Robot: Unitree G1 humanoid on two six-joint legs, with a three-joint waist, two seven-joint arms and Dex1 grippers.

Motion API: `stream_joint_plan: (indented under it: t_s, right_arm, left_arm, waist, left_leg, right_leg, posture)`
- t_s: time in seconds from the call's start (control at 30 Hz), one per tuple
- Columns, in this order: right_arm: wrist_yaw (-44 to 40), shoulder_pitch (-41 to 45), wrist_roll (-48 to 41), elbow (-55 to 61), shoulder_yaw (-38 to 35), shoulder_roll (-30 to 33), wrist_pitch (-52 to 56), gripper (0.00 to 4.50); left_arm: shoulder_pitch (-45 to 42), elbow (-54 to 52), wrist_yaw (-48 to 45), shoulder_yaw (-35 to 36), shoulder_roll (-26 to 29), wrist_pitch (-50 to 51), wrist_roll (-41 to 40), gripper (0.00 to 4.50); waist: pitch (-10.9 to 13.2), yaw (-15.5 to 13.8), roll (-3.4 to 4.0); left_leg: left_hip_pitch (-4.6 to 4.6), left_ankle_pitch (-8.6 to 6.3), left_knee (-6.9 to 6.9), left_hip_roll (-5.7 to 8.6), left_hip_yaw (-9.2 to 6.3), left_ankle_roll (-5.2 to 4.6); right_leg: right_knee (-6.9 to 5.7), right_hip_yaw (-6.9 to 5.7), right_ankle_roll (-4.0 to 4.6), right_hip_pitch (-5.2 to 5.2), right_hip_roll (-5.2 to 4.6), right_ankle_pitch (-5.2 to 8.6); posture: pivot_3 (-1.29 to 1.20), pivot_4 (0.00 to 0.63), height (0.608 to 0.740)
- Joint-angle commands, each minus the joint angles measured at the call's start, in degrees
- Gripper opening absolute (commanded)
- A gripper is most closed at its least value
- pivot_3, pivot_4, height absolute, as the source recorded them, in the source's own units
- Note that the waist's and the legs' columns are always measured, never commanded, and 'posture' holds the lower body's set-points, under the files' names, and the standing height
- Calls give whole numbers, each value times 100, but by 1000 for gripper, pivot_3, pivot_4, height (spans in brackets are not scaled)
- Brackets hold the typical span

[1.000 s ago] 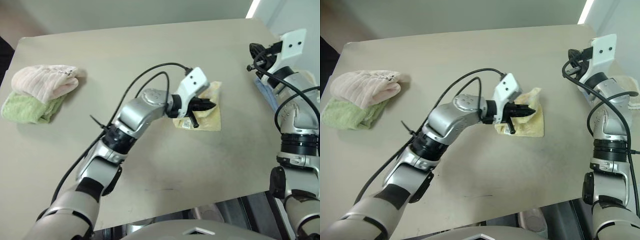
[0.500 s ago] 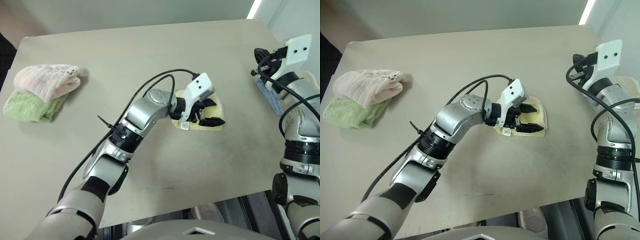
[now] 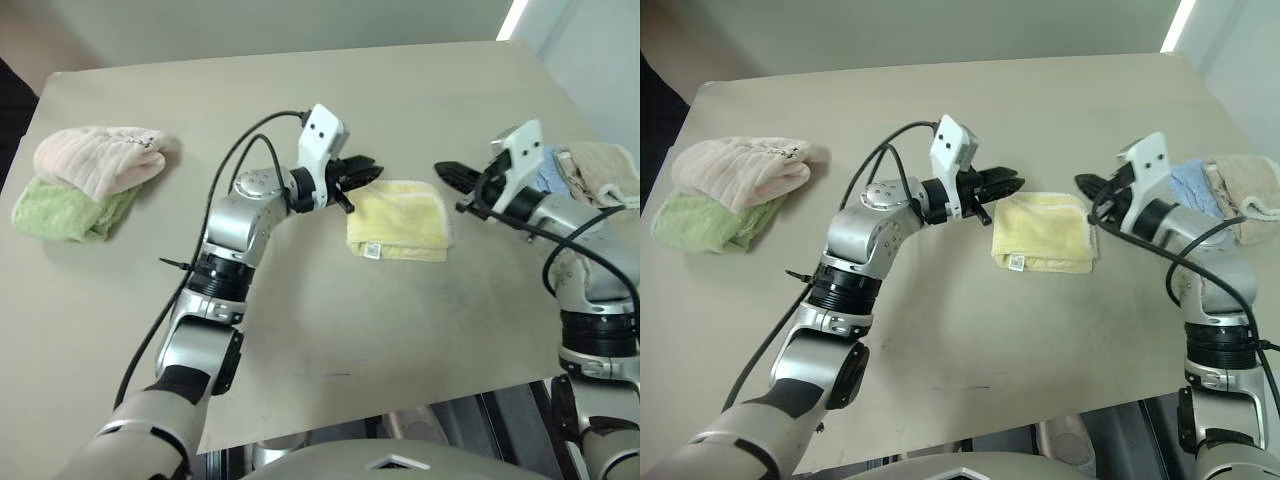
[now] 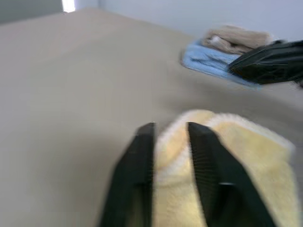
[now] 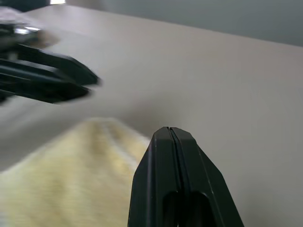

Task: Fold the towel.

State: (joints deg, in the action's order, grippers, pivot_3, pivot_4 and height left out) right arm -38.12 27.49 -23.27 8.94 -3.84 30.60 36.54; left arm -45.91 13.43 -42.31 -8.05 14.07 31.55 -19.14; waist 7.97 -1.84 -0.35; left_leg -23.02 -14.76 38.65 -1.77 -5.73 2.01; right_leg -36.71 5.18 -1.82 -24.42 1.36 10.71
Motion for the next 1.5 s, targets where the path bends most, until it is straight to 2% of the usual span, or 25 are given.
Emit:
stream_joint_plan:
  t_s: [0.03, 0.27, 0.4, 0.53, 0.67, 0.83, 0.93, 1.23, 1.37, 1.5]
  right_arm:
    - [1, -25, -112, 161, 43, -109, 48, 0]
    - [131, -410, 331, -179, 566, -264, -73, 0]
    - [153, -510, 565, -621, 755, -311, -126, 0]
    - [159, -493, 754, -926, 856, -377, -278, 0]
    - [158, -498, 747, -751, 739, -348, -359, 0]
    - [-1, -443, 141, 243, 38, -169, -279, 0]
    - [-13, -371, -187, 660, -341, -4, -56, 0]
    - [51, -354, -266, 555, -590, 355, 133, 0]
    - [90, -337, -244, 475, -558, 350, 124, 1264]
    - [71, -333, -304, 488, -555, 336, 164, 2689]
  left_arm:
    - [40, -311, -225, 15, -84, 103, -200, 30]
    - [445, -187, -710, -486, 142, 270, 33, 30]
    - [609, 183, -667, -1109, 306, 36, 704, 30]
    - [569, 656, -480, -1203, 158, -152, 1018, 30]
    - [551, 511, -510, -800, -13, -121, 754, 30]
    - [456, -256, -176, 855, -310, 656, -734, 30]
    - [457, -603, 174, 1470, -248, 1170, -1251, 30]
    - [683, -722, 675, 1659, 81, 1881, -1420, 30]
    - [682, -614, 838, 1639, 100, 1965, -1360, 0]
    - [660, -611, 893, 1720, 26, 2208, -1559, 1297]
  waist:
    - [0, 1, 0]
    - [0, 9, 0]
    - [0, 8, 0]
    - [-5, 7, 3]
    - [-5, 7, 3]
    - [-2, 16, 4]
    - [-2, 18, 4]
    - [-3, -16, 4]
    - [-2, -14, 4]
    - [-2, -14, 4]
  left_leg:
    - [0, -2, 3, 0, 0, -3]
    - [6, -6, 10, -2, 1, -13]
    - [6, -8, 24, -2, 0, -17]
    - [14, -9, 36, -3, -1, -28]
    - [30, -13, 37, 0, -1, -41]
    - [16, -1, 38, 5, 4, -39]
    - [12, 21, 39, 3, 16, -21]
    - [-2, 25, 36, 6, 21, 1]
    - [-5, 22, 33, 8, 21, -5]
    - [-5, 16, 33, 7, 21, -15]
  right_leg:
    - [0, 0, 0, 0, 0, -1]
    - [-6, -3, 5, 4, -1, -5]
    - [-9, -2, 5, 6, -2, -8]
    - [-7, -2, 4, 26, -2, -15]
    - [4, -2, 40, 55, -5, -13]
    - [9, 0, 48, 46, -5, -21]
    - [12, -1, 41, 42, 2, -19]
    - [67, 2, -14, 45, -11, -29]
    - [68, 2, -15, 41, -15, -30]
    - [65, 2, -16, 39, -14, -34]
  posture:
    - [0, 150, 740]
    - [0, 150, 740]
    - [0, 150, 740]
    - [0, 150, 740]
    - [0, 150, 740]
    - [0, 150, 740]
    - [0, 150, 740]
    - [0, 150, 740]
    - [0, 150, 740]
    - [0, 150, 740]
